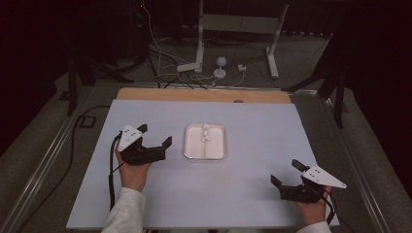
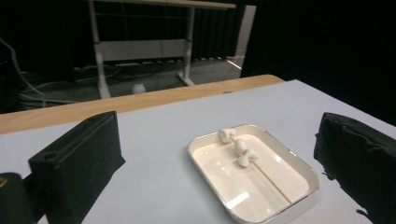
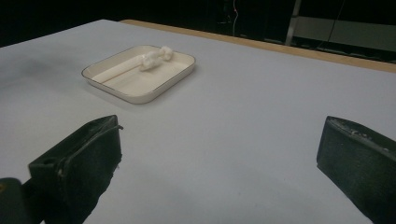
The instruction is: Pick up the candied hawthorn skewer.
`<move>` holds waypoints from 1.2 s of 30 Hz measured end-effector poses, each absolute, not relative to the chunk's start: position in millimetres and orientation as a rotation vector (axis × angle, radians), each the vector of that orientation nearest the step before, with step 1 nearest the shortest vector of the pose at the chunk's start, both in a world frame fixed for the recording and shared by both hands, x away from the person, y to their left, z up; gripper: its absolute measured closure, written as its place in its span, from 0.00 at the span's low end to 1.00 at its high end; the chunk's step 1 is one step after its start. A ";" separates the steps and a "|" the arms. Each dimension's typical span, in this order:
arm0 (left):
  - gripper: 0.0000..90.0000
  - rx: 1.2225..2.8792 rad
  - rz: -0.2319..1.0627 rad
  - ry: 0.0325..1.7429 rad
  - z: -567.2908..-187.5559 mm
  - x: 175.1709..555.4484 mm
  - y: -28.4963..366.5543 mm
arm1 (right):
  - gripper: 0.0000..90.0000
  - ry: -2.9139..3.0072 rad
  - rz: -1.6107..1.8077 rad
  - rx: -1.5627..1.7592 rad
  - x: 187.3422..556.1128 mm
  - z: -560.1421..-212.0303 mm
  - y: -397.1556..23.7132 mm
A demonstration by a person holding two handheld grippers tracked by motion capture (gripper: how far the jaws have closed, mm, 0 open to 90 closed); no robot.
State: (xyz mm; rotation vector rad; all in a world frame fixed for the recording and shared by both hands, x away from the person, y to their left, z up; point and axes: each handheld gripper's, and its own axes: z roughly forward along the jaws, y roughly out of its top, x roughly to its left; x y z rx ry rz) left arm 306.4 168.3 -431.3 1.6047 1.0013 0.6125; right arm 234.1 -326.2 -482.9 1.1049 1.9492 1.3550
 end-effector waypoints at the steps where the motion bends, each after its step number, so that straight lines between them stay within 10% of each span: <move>1: 0.02 1.608 0.606 0.998 -431.9 308.7 165.6 | 0.00 1.949 1.355 1.104 234.2 -482.9 -326.2; 36: 0.03 1.713 0.421 1.008 -470.4 348.7 108.6 | 0.00 1.947 1.353 1.114 236.0 -484.8 -325.8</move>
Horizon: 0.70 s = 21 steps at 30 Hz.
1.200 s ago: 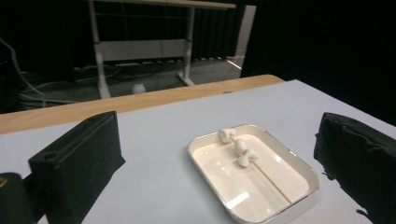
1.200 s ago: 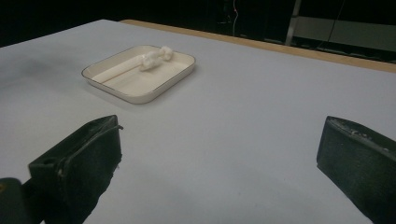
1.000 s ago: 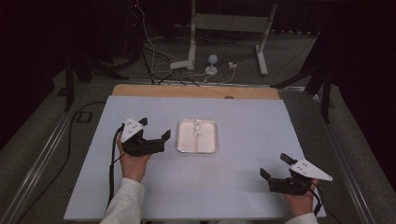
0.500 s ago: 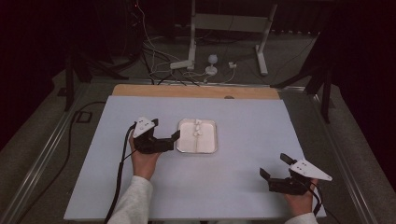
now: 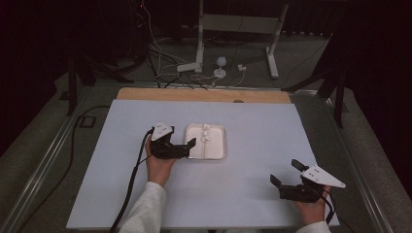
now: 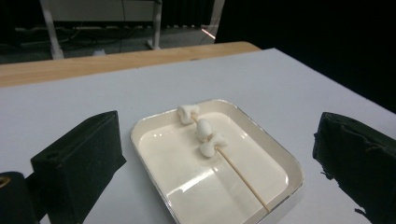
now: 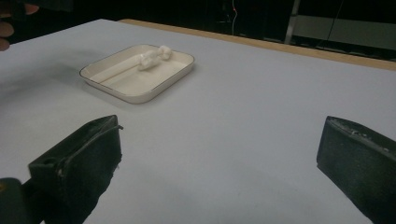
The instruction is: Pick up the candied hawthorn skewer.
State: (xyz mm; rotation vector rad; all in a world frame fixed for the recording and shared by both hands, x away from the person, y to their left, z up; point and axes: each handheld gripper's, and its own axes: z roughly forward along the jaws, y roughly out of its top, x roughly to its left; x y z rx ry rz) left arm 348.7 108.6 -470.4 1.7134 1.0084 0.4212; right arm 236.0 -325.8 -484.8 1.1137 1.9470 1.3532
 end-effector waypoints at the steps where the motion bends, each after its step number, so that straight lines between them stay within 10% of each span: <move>1: 0.03 1.717 0.417 1.008 -471.9 349.5 107.1 | 0.00 1.948 1.352 1.113 235.9 -484.8 -325.7; 21: 0.05 1.792 0.333 1.049 -499.4 358.0 76.4 | 0.00 1.945 1.352 1.118 236.2 -484.8 -325.8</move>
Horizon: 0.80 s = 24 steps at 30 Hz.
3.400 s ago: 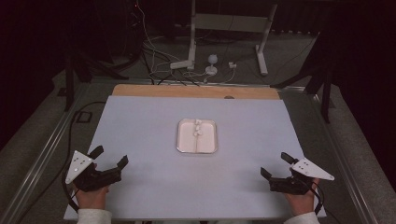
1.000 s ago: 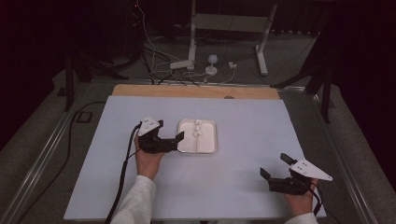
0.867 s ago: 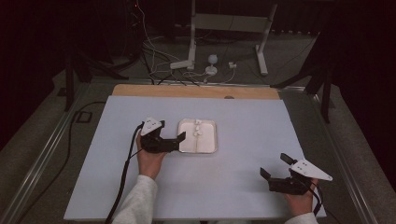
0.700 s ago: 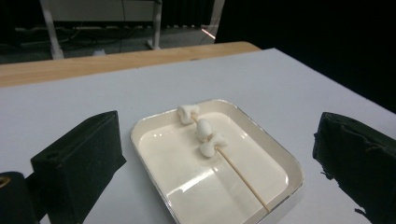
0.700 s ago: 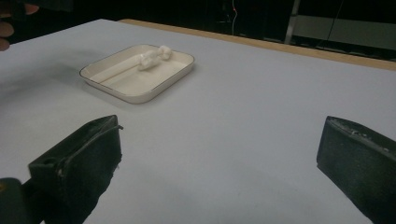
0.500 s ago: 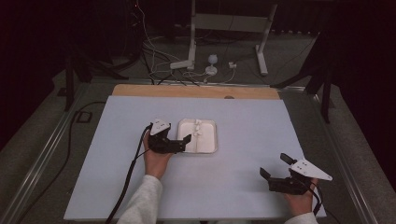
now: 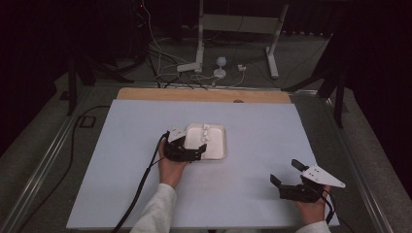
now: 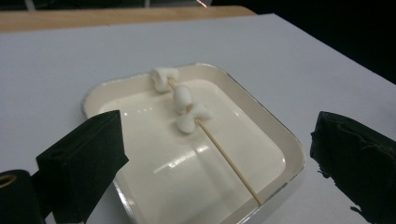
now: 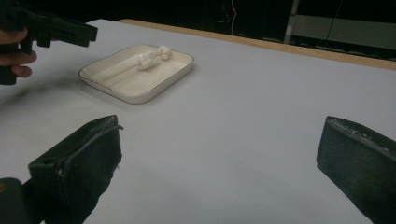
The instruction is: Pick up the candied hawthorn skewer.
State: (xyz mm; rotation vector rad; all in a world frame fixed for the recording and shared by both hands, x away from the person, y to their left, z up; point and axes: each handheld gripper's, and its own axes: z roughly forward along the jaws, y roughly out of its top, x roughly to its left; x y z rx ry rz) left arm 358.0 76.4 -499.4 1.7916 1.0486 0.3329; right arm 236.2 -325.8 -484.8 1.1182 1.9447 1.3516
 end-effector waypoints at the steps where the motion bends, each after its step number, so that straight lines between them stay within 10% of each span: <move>1: 0.06 1.800 0.322 1.051 -500.5 358.4 74.5 | 0.00 1.945 1.352 1.117 236.2 -484.8 -325.7; 24: 0.31 1.914 0.111 1.124 -526.7 363.4 47.1 | 0.00 1.946 1.350 1.118 236.1 -485.0 -326.0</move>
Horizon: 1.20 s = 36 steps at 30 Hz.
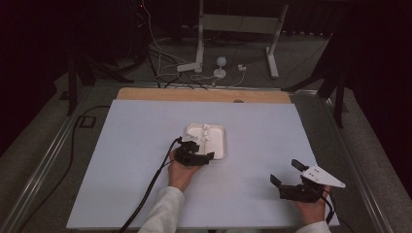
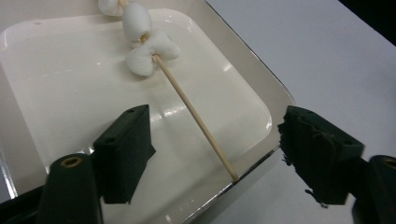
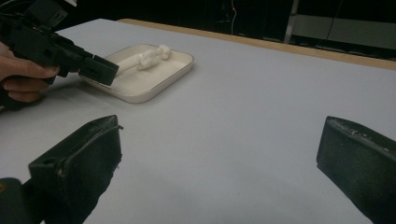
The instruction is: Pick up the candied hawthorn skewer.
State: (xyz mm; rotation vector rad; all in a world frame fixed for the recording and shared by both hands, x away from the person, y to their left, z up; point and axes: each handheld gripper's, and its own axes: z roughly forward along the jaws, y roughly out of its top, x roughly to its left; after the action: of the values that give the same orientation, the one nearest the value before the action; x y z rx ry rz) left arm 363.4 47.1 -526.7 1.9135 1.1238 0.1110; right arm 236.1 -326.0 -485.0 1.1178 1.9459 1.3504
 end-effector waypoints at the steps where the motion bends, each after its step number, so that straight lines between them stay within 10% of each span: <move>1: 0.40 1.914 0.094 1.119 -526.8 363.4 46.5 | 0.00 1.947 1.349 1.117 236.1 -485.1 -325.8; 15: 0.78 1.980 0.089 1.181 -521.6 368.2 40.7 | 0.00 1.951 1.349 1.117 236.3 -485.3 -325.5; 36: 0.98 1.870 -0.066 1.317 -522.3 372.6 59.6 | 0.00 1.957 1.346 1.123 237.2 -486.4 -325.7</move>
State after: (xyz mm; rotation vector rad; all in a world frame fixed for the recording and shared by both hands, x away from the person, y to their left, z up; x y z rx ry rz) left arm 372.6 59.6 -522.3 1.8704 1.3169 -0.0658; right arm 237.2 -325.7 -486.4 1.1227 1.9569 1.3459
